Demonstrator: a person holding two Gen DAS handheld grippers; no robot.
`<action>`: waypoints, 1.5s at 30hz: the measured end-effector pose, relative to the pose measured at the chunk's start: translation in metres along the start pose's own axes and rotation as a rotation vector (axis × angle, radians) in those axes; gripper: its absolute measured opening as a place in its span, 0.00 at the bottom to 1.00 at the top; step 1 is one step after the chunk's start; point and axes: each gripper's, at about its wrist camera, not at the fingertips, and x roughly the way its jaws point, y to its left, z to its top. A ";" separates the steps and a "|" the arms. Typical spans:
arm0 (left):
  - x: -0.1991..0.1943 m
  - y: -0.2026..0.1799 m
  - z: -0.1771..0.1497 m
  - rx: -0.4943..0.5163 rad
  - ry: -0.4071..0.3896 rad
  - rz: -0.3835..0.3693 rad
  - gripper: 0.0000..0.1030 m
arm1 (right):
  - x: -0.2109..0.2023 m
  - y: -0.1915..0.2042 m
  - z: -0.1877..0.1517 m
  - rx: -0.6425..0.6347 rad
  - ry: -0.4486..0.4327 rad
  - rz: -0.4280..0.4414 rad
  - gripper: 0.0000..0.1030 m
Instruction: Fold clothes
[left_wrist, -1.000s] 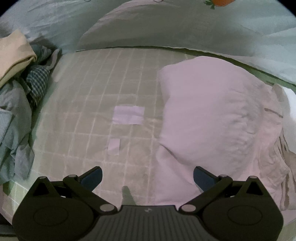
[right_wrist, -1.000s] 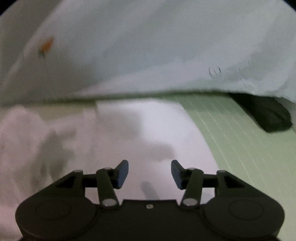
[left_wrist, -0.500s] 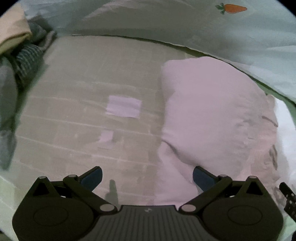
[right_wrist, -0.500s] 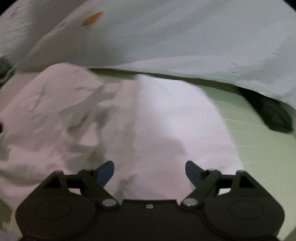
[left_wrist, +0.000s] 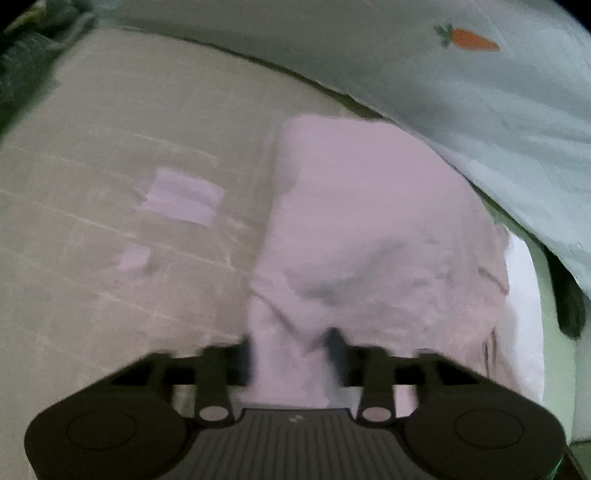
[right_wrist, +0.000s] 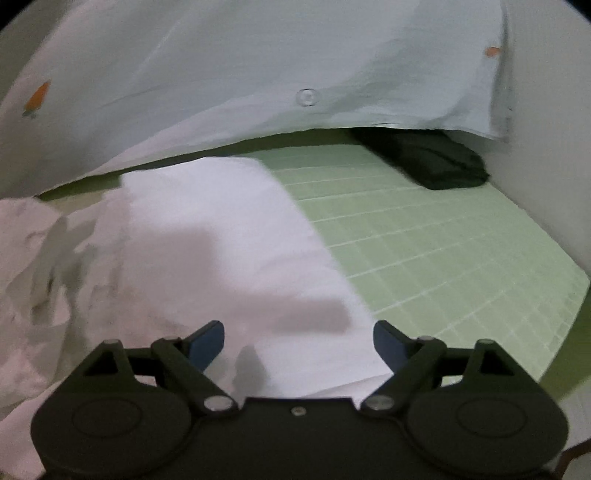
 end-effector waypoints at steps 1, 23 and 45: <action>-0.005 -0.002 -0.001 -0.012 -0.015 0.009 0.21 | 0.001 -0.005 0.002 0.013 -0.002 0.003 0.86; 0.014 -0.282 -0.073 0.292 -0.069 -0.182 0.33 | 0.043 -0.165 0.037 -0.063 -0.010 0.066 0.86; -0.009 -0.192 -0.084 0.089 -0.130 0.102 0.78 | 0.084 -0.060 0.090 -0.023 0.086 0.730 0.81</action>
